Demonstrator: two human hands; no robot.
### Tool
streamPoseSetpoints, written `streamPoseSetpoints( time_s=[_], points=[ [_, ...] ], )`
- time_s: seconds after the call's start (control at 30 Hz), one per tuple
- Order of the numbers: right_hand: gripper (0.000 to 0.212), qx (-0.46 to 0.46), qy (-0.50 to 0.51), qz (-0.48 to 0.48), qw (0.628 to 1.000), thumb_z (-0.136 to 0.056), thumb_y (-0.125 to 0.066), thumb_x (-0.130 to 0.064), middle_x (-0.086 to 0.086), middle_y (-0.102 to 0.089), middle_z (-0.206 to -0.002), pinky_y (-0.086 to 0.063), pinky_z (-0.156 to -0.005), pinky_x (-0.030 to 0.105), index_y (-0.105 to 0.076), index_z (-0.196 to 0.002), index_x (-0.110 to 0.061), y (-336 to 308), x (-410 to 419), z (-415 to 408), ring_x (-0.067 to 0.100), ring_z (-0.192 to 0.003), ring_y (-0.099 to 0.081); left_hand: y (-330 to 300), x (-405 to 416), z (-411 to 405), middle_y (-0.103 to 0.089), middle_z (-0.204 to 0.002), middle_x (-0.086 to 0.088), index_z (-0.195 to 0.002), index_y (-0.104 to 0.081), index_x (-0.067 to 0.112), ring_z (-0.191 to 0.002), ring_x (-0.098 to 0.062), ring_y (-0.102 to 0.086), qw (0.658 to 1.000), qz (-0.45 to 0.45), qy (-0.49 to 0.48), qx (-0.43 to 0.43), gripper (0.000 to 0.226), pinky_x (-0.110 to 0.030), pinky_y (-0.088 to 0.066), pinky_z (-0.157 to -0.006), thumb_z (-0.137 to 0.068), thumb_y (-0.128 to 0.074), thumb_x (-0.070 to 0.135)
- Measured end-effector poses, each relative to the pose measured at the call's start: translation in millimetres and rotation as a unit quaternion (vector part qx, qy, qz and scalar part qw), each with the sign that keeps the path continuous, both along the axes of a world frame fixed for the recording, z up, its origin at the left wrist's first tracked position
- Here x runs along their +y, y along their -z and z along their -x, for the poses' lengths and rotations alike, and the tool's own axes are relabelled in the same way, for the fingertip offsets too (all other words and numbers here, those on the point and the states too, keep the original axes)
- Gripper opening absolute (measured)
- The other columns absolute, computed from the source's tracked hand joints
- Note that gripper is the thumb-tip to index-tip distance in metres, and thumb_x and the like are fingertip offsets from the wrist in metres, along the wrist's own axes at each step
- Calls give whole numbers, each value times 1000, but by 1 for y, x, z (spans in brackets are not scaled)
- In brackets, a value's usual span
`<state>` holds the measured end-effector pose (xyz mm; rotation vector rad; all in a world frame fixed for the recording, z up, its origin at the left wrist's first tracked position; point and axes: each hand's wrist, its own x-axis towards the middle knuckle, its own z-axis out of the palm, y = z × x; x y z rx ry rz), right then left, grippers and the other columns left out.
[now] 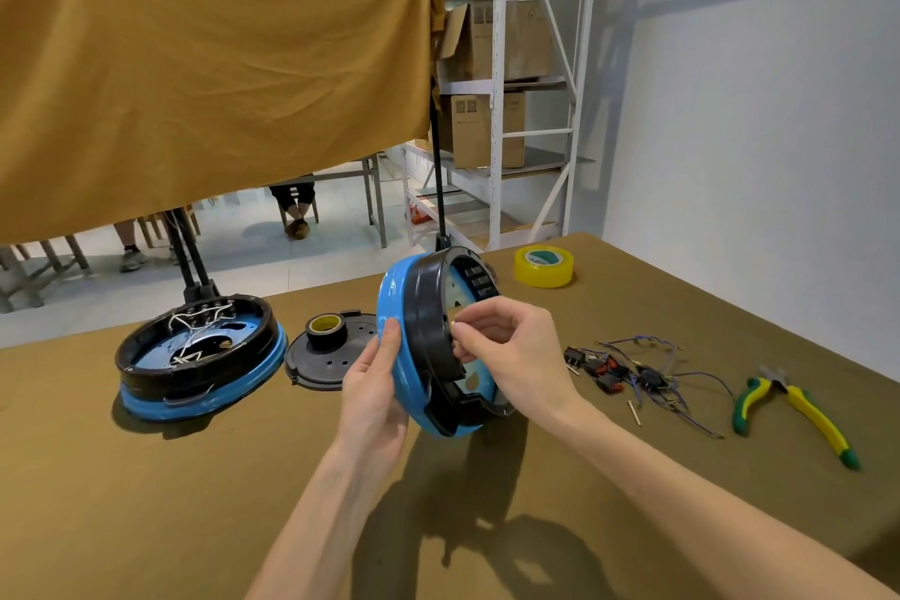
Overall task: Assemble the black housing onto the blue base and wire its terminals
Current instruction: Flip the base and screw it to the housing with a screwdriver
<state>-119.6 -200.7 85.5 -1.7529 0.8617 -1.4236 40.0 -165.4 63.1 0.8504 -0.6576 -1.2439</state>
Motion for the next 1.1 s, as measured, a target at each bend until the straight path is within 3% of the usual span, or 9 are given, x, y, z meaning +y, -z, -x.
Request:
streamPoseSetpoints(
  time_s=[0.23, 0.6, 0.8, 0.9, 0.97, 1.1],
  points=[
    [13, 19, 10, 22, 1000, -91, -76, -9, -3, -78, -88, -62, -78, 31, -80, -101, -15, -7, -11, 4, 17, -83, -75, -1, -5, 2, -76, -116, -12, -107, -81, 22, -102, -23, -75, 999, 14, -5, -29, 24, -41, -58, -82, -96, -64, 35],
    [15, 23, 13, 1, 1000, -89, -77, -5, -3, -79, -86, -62, -75, 25, -81, -97, -16, -11, -9, 18, 15, -81, -76, -4, -11, 16, -77, -110, -9, -112, -78, 21, -99, -20, -75, 997, 35, -34, -60, 27, -33, -59, -75, -97, -64, 37],
    [15, -41, 43, -50, 997, -88, -79, -6, -3, -80, -87, -61, -70, 22, -81, -96, -18, -10, -7, 26, 13, -83, -76, -9, -14, 33, -77, -101, -14, -99, -81, 23, -92, -26, -74, 994, 56, -65, -75, 19, -34, -61, -73, -95, -66, 35],
    [20, -33, 97, -50, 993, -88, -80, -10, -7, -79, -84, -61, -65, 22, -77, -106, -18, -10, -5, 32, 10, -79, -77, -10, -17, 41, -76, -95, -13, -98, -81, 22, -88, -29, -72, 981, 92, -98, -137, 17, -38, -60, -75, -96, -67, 33],
    [26, -13, 110, -73, 991, -89, -78, -10, -8, -79, -82, -61, -63, 21, -72, -114, -18, -10, -5, 36, 9, -79, -77, -9, -21, 43, -71, -90, -13, -96, -78, 20, -84, -29, -65, 956, 135, -141, -219, 14, -32, -56, -71, -95, -69, 30],
    [35, -27, 61, -260, 963, -92, -74, -10, 4, -80, -93, -62, -66, 24, -64, -125, -15, -10, -9, 42, 12, -82, -78, 2, -28, 41, -61, -82, -2, -82, -74, 10, -77, -19, -56, 896, 194, -157, -367, 17, -25, -45, -64, -95, -71, 22]
  ],
)
